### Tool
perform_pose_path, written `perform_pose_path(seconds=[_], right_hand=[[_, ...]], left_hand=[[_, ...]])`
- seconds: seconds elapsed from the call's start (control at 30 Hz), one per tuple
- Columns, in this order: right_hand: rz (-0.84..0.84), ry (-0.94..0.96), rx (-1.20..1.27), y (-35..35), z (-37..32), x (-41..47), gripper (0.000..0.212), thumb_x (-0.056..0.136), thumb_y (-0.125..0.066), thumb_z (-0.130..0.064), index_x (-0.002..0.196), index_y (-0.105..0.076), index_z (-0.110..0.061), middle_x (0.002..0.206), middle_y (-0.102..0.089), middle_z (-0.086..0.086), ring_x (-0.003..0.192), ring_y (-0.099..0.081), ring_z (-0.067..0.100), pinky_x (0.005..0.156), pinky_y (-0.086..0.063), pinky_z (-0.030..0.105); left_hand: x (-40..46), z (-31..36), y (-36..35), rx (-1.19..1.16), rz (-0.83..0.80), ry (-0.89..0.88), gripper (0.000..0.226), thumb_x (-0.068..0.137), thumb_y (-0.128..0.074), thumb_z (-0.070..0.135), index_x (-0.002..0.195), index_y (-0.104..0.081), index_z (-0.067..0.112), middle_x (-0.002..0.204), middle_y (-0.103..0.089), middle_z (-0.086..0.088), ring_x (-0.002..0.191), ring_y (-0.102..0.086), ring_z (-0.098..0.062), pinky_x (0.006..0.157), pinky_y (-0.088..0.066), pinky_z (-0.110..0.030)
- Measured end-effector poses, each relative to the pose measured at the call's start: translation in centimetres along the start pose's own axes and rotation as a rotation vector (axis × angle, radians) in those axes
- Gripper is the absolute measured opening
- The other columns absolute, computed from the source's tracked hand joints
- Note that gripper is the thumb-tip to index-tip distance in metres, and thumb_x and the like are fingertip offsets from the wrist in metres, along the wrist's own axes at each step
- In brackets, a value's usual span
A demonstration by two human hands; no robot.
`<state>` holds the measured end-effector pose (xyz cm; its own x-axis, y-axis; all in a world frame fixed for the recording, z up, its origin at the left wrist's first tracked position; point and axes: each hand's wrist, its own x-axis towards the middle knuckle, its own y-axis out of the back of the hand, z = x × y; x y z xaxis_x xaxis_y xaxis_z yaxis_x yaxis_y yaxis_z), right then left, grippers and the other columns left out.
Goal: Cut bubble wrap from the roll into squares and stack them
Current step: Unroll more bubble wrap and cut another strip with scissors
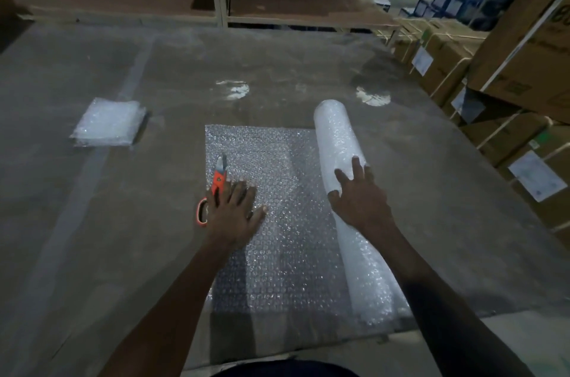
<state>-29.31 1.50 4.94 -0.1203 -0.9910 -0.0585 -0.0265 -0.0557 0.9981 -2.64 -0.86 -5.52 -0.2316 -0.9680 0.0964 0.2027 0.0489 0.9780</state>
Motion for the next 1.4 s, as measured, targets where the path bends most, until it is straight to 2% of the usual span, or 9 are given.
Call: perform_pose_path(seconds=[0.07, 0.17, 0.33, 0.5, 0.8, 0.93, 1.07, 1.23, 1.4], right_hand=[[-0.023, -0.008, 0.016, -0.4, 0.8, -0.2, 0.078, 0.094, -0.056, -0.056, 0.158, -0.024, -0.027, 0.170, 0.002, 0.012, 0.154, -0.009, 0.039, 0.111, -0.037, 0.054], [-0.058, -0.031, 0.021, -0.2, 2.3, -0.3, 0.090, 0.089, -0.066, -0.055, 0.160, -0.017, -0.029, 0.170, 0.005, 0.011, 0.155, -0.008, 0.037, 0.112, -0.035, 0.054], [-0.055, -0.080, 0.008, 0.2, 3.1, -0.1, 0.078, 0.099, -0.054, -0.038, 0.162, -0.008, -0.027, 0.171, 0.006, 0.006, 0.155, -0.006, 0.034, 0.111, -0.037, 0.059], [-0.028, -0.076, -0.157, -2.5, 4.8, -1.0, 0.085, 0.099, -0.051, -0.049, 0.163, 0.000, -0.025, 0.170, 0.011, 0.011, 0.155, -0.003, 0.038, 0.108, -0.035, 0.066], [-0.025, -0.074, -0.141, -2.7, 4.6, -0.4, 0.085, 0.098, -0.052, -0.050, 0.163, -0.002, -0.026, 0.170, 0.009, 0.011, 0.155, -0.001, 0.038, 0.111, -0.027, 0.070], [0.122, 0.014, -0.044, -2.3, 3.1, -0.1, 0.080, 0.097, -0.058, -0.047, 0.161, -0.021, -0.019, 0.169, -0.012, 0.014, 0.155, -0.009, 0.039, 0.113, -0.015, 0.073], [0.299, 0.228, 0.201, -3.1, -0.9, 0.1, 0.062, 0.093, -0.064, -0.034, 0.146, -0.049, -0.007, 0.151, -0.048, 0.018, 0.139, -0.045, 0.040, 0.111, -0.038, 0.061], [0.110, 0.278, 0.571, -4.3, -9.9, -0.8, 0.050, 0.092, -0.059, -0.037, 0.130, -0.067, -0.006, 0.124, -0.071, 0.016, 0.113, -0.068, 0.032, 0.098, -0.052, 0.041], [0.023, 0.276, 0.754, -5.6, -18.3, -0.9, 0.023, 0.084, -0.068, -0.027, 0.100, -0.078, -0.014, 0.087, -0.078, 0.009, 0.082, -0.074, 0.029, 0.074, -0.059, 0.042]], left_hand=[[-0.7, 0.3, 0.3, -0.015, 0.019, 0.007, 0.066, 0.098, -0.023, 0.064, 0.153, -0.032, 0.030, 0.161, -0.028, 0.002, 0.152, -0.011, -0.026, 0.117, -0.010, -0.064], [-1.4, 0.3, 0.2, -0.058, 0.024, 0.014, 0.063, 0.099, -0.027, 0.062, 0.152, -0.034, 0.030, 0.161, -0.029, 0.003, 0.152, -0.011, -0.024, 0.117, -0.010, -0.064], [-2.2, 0.1, -0.2, -0.075, 0.068, 0.021, 0.060, 0.098, -0.029, 0.063, 0.147, -0.042, 0.030, 0.157, -0.035, 0.003, 0.150, -0.019, -0.026, 0.116, -0.013, -0.063], [-2.2, -0.1, -0.5, -0.123, 0.066, 0.028, 0.057, 0.099, -0.036, 0.061, 0.147, -0.042, 0.031, 0.157, -0.036, 0.002, 0.149, -0.021, -0.025, 0.116, -0.011, -0.064], [-2.2, -0.1, 0.2, -0.137, 0.086, 0.007, 0.059, 0.096, -0.032, 0.064, 0.144, -0.044, 0.030, 0.154, -0.037, 0.004, 0.148, -0.023, -0.022, 0.114, -0.015, -0.063], [-2.8, -1.4, 1.0, -0.089, 0.073, 0.057, 0.074, 0.095, -0.026, 0.069, 0.152, -0.036, 0.022, 0.162, -0.029, -0.001, 0.150, -0.022, -0.025, 0.116, -0.016, -0.060], [-3.7, -5.4, 1.6, -0.076, 0.037, 0.073, 0.087, 0.092, -0.029, 0.075, 0.157, -0.026, 0.017, 0.162, -0.028, -0.008, 0.149, -0.026, -0.031, 0.115, -0.019, -0.062], [-5.3, -10.2, 1.6, 0.009, -0.085, -0.018, 0.106, 0.082, -0.022, 0.089, 0.156, -0.025, 0.013, 0.161, -0.029, -0.010, 0.150, -0.024, -0.031, 0.114, -0.021, -0.061], [-5.6, -10.8, 1.9, -0.005, -0.104, -0.037, 0.118, 0.073, -0.021, 0.098, 0.156, -0.024, 0.016, 0.163, -0.025, -0.006, 0.152, -0.018, -0.024, 0.118, -0.014, -0.060]])
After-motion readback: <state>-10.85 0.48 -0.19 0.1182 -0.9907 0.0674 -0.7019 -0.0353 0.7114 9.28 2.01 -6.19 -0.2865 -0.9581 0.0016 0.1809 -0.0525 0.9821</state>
